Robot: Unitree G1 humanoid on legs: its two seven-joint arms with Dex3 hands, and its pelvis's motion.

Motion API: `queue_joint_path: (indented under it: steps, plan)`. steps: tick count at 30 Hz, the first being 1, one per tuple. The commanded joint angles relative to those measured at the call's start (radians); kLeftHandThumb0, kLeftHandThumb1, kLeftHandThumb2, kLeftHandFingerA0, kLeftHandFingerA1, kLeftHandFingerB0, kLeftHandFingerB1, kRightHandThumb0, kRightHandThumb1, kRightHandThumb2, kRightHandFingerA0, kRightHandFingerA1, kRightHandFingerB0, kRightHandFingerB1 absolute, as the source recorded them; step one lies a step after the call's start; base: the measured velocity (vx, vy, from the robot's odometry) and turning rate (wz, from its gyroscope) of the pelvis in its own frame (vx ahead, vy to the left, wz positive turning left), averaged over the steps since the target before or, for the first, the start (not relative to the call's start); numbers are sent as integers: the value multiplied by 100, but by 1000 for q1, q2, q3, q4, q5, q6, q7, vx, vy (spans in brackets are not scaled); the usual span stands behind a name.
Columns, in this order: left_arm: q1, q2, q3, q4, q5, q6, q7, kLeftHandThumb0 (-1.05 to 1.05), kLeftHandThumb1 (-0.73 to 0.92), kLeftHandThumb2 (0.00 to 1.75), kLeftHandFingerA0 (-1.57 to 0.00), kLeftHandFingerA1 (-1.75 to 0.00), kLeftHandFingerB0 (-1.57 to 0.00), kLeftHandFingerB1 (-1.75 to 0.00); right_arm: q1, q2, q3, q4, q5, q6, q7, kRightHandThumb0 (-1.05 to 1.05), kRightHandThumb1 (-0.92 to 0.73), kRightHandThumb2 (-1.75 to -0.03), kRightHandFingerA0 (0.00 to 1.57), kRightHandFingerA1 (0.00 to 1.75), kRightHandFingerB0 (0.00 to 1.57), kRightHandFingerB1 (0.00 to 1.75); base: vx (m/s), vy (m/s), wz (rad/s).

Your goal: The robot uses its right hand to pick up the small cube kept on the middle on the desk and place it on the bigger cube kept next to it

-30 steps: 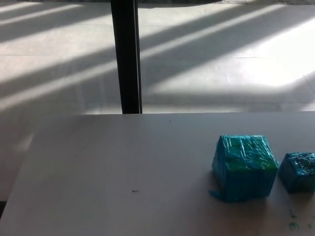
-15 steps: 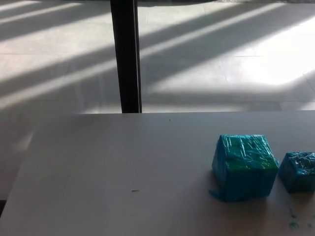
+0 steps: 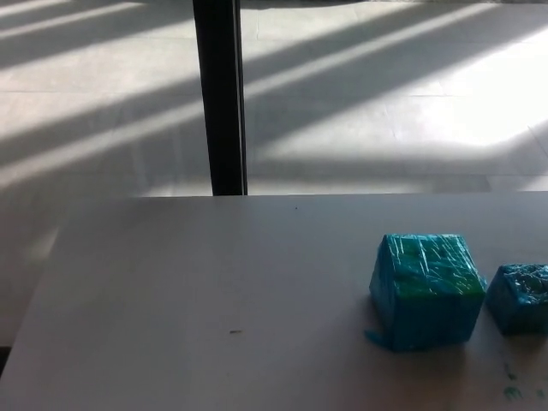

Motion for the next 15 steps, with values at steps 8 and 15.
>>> queue_joint_path:
  steps: [8, 15]
  plan:
    - [-1, 31, -7, 6, -3, -1, -10, -71, 72, 62, -50, -59, -47, -39, -112, 27, 177, 116, -116, -78, 92, -56, -48, -78, 30, 52, 20, 41, 0, 0, 0]
    - [1, 35, -16, 15, 7, -18, -8, -73, 71, 62, -47, -57, -49, -40, -179, 15, 259, 146, -191, -107, 115, -58, -49, -79, 32, 51, 18, 41, 0, 0, 0]
